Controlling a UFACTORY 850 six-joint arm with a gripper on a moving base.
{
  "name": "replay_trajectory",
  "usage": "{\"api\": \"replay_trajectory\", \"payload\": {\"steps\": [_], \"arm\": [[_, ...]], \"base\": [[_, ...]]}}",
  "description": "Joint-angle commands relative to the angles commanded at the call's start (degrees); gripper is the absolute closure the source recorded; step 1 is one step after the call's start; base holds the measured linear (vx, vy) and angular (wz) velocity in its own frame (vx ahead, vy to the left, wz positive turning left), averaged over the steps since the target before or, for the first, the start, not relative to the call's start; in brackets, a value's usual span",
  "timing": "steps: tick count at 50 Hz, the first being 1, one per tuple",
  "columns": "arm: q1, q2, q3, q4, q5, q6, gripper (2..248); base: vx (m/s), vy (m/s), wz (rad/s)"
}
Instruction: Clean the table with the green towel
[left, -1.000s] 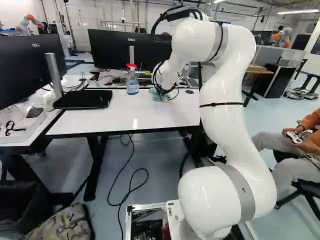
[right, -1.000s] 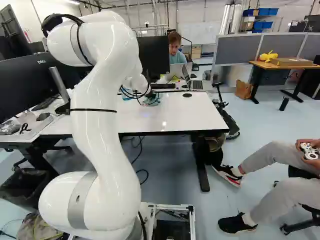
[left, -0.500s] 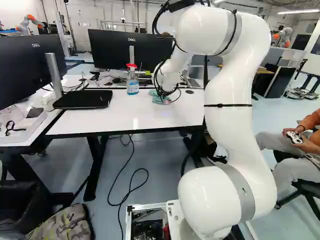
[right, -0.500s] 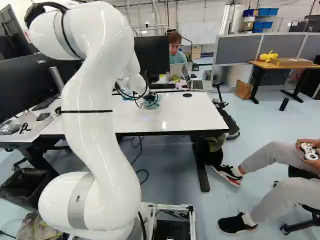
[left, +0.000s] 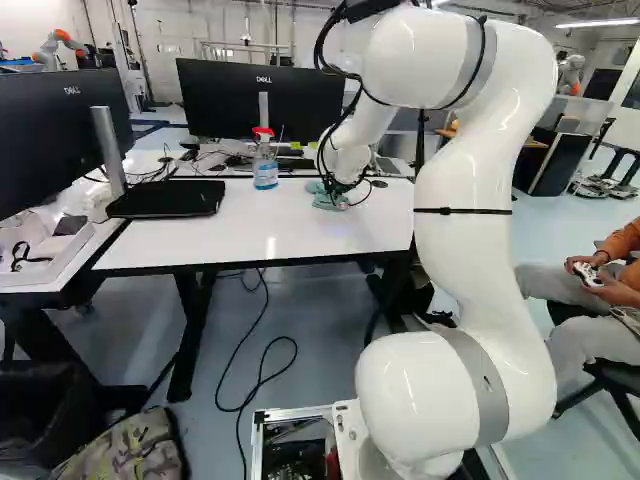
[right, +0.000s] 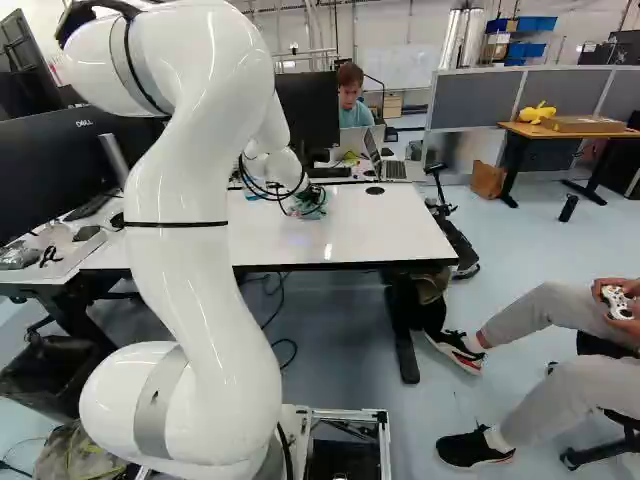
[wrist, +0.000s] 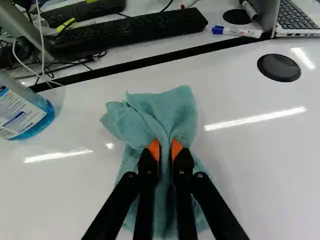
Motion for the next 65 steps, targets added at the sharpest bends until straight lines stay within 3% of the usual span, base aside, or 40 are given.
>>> {"api": "replay_trajectory", "payload": {"steps": [17,40,52,65], "arm": [[-1.26,-3.83,-5.18,0.00,0.00,0.00,202],[-0.09,-8.70,-11.91,0.00,0.00,0.00,202],[1.49,-8.51,-11.64,0.00,0.00,0.00,202],[2.44,-6.09,-8.29,0.00,0.00,0.00,202]], "base": [[0.000,0.000,0.000],[0.000,0.000,0.000],[0.000,0.000,0.000],[0.000,0.000,0.000]]}}
